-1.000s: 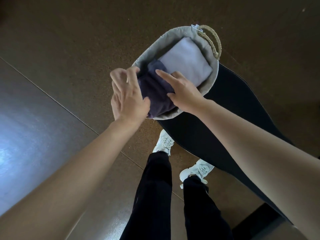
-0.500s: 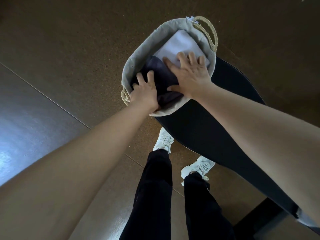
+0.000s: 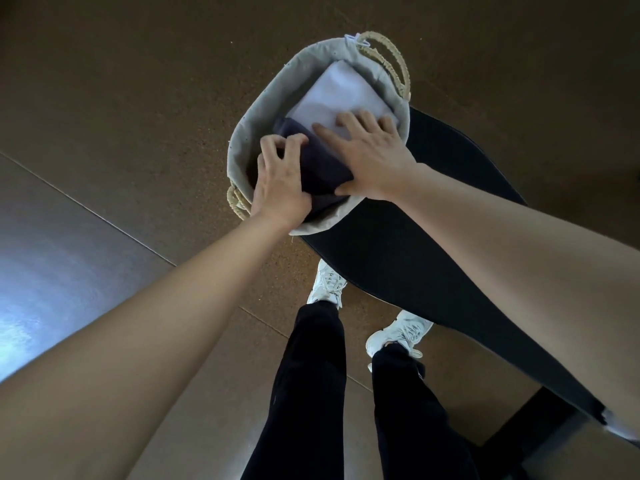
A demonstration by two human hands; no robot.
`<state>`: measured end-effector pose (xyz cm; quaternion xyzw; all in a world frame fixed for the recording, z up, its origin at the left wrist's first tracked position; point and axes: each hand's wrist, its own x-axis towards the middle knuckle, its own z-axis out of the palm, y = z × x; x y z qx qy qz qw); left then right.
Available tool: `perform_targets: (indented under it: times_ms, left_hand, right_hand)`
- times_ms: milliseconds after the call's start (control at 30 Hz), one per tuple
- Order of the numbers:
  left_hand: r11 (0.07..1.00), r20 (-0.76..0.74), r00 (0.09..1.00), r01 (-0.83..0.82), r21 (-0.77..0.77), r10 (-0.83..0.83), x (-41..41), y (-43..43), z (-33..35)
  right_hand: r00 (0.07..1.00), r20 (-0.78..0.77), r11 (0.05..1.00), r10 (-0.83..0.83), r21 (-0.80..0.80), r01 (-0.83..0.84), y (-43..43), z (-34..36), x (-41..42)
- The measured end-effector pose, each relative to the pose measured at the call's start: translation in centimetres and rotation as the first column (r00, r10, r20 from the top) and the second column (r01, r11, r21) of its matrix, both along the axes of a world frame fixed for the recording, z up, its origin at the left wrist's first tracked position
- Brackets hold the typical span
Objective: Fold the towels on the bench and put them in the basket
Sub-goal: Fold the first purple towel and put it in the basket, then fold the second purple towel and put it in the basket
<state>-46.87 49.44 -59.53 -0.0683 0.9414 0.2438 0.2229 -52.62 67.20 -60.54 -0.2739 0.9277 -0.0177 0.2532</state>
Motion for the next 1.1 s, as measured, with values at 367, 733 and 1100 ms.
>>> perform_targets:
  times_ms: [367, 733, 1100]
  left_hand:
    - [0.952, 0.247, 0.966, 0.142, -0.269, -0.075, -1.3, 1.5, -1.4]
    - [0.989, -0.146, 0.981, 0.117, -0.091, -0.129, 5.9, 7.6, 4.7]
    - [0.867, 0.265, 0.86, 0.321, 0.38, -0.435, 15.8, 23.9, 7.0]
  right_hand:
    - [0.958, 0.045, 0.932, -0.283, -0.223, 0.286, 1.1, 2.3, 3.7]
    - [0.518, 0.228, 0.423, -0.824, -0.358, 0.832, 10.2, 3.9, 23.7]
    - [-0.005, 0.467, -0.037, -0.884, -0.059, 0.998, 26.8, 4.2, 38.3]
